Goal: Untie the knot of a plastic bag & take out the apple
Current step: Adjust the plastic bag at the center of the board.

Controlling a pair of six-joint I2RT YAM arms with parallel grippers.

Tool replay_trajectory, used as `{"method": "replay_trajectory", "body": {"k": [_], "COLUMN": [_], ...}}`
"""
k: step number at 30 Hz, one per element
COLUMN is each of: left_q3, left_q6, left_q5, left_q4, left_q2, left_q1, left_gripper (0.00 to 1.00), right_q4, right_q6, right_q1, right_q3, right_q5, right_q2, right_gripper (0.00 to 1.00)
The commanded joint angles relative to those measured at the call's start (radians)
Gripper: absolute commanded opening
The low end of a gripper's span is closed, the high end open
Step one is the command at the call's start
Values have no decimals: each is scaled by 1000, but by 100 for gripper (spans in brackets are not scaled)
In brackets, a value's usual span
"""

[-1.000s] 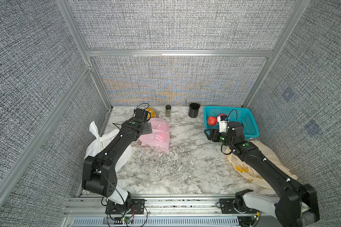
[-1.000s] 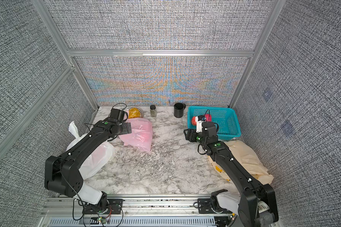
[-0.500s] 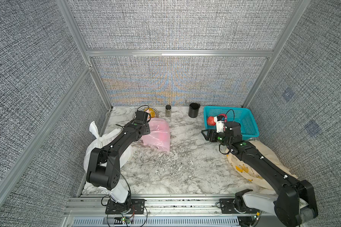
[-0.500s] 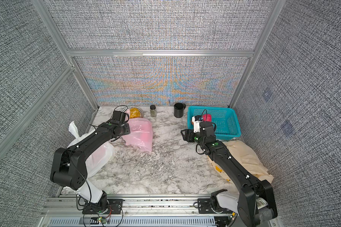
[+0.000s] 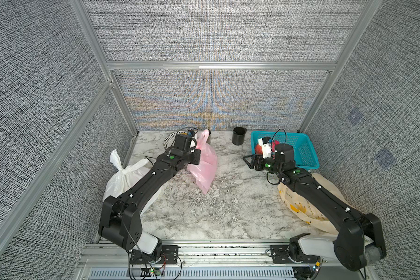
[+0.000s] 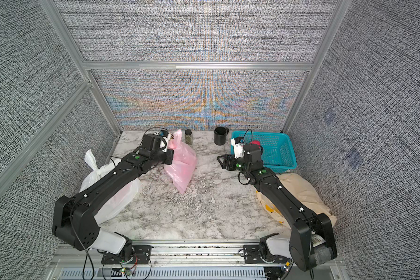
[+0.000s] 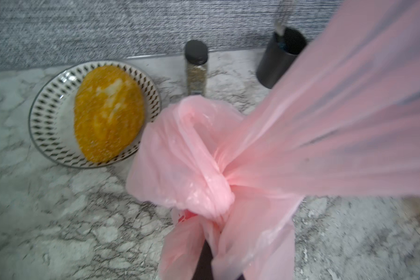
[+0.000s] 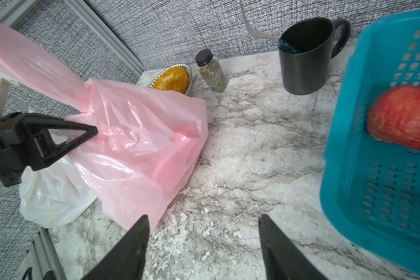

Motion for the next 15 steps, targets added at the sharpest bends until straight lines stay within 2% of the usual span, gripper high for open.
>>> {"method": "replay_trajectory", "body": {"k": [1,9,15], "left_q3": [39,63,67], "left_q6": [138,270,395], "left_q5": [36,137,146], "left_q4": [-35,-80,-132], "left_q2": [-1,29,73], "left_q1": [-68,-176,-256], "left_gripper": [0,0,0], "right_q4": [46,11,34], "right_q6": [21,2,-15], "right_q1": [7,16,16], "right_q3": [12,29,-26], "right_q5": [-59,-84,-71], "right_q2": [5,-50,-94], "right_gripper": [71,70,70]}}
